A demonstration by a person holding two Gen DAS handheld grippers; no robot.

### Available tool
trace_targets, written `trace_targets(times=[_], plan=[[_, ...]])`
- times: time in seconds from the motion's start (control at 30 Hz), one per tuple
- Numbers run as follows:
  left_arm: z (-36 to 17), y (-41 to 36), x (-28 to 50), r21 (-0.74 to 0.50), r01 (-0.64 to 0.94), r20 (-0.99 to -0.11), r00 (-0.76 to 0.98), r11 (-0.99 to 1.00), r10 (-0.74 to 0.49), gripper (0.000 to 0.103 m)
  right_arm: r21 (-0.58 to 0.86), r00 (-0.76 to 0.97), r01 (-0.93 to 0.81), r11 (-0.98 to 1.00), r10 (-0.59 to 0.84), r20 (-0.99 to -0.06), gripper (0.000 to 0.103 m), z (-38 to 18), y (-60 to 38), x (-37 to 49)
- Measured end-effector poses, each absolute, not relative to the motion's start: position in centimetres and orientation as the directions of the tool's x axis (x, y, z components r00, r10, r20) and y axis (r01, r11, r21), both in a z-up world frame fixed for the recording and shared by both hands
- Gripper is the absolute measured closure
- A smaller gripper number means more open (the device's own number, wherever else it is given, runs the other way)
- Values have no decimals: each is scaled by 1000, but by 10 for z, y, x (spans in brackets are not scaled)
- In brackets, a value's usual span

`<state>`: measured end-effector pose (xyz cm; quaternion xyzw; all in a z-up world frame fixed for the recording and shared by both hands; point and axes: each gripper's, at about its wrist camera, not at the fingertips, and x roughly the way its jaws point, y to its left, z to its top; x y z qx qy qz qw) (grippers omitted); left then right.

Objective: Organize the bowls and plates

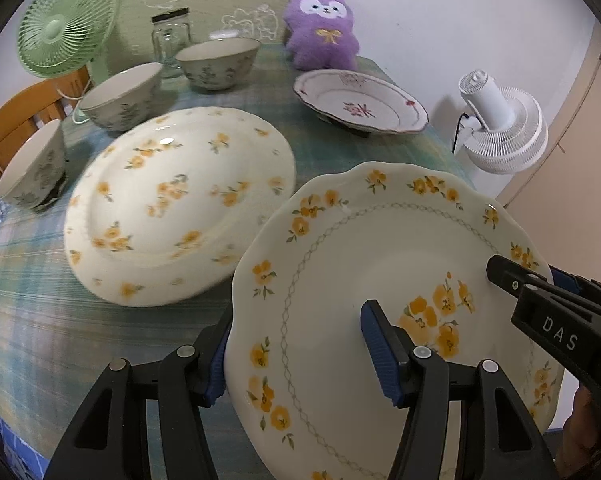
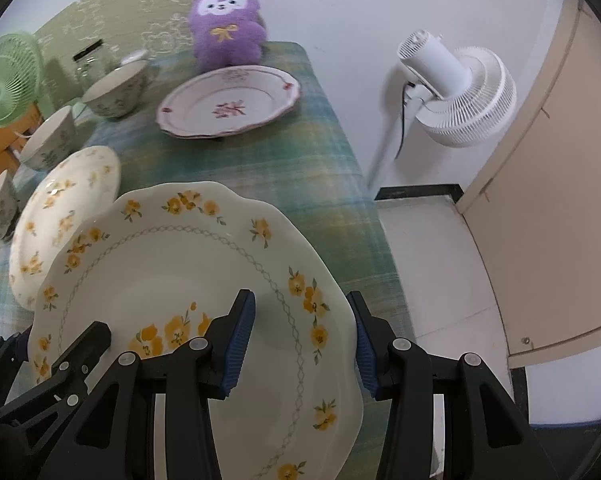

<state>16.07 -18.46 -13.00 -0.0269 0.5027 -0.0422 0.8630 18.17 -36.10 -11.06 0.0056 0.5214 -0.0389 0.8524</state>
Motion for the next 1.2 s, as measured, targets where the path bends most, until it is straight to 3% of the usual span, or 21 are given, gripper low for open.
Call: trace_targets(times=[0.33,0.6,0.7,0.9,0.97,1.2], plan=[[-151,-196,166,-65,15,-879,472,998,-65,42,-8,436,56,998,-32,-899,53,-138,-373,192],[-145,-198,166,-60,19,-893,446,998,-62,37,4,389,31,1000,-9,-921,44,-138,-371,194],[-128,-199,162,-54,47,-879,471,997,-70,24,-3,404,18,1000,-10,-915,33,-123,-365,188],[-92,-186,154,-27,57,-857,513,998,-52,17,11,474,6,1000,7,-880,29,-83,-349,178],[-83,-180,152,-19,62,-846,531,998,-49,13,20,496,-21,1000,28,-868,20,-71,-337,175],[-63,-147,155,-2,93,-819,571,996,-55,10,26,560,-73,997,62,-826,18,-45,-285,172]])
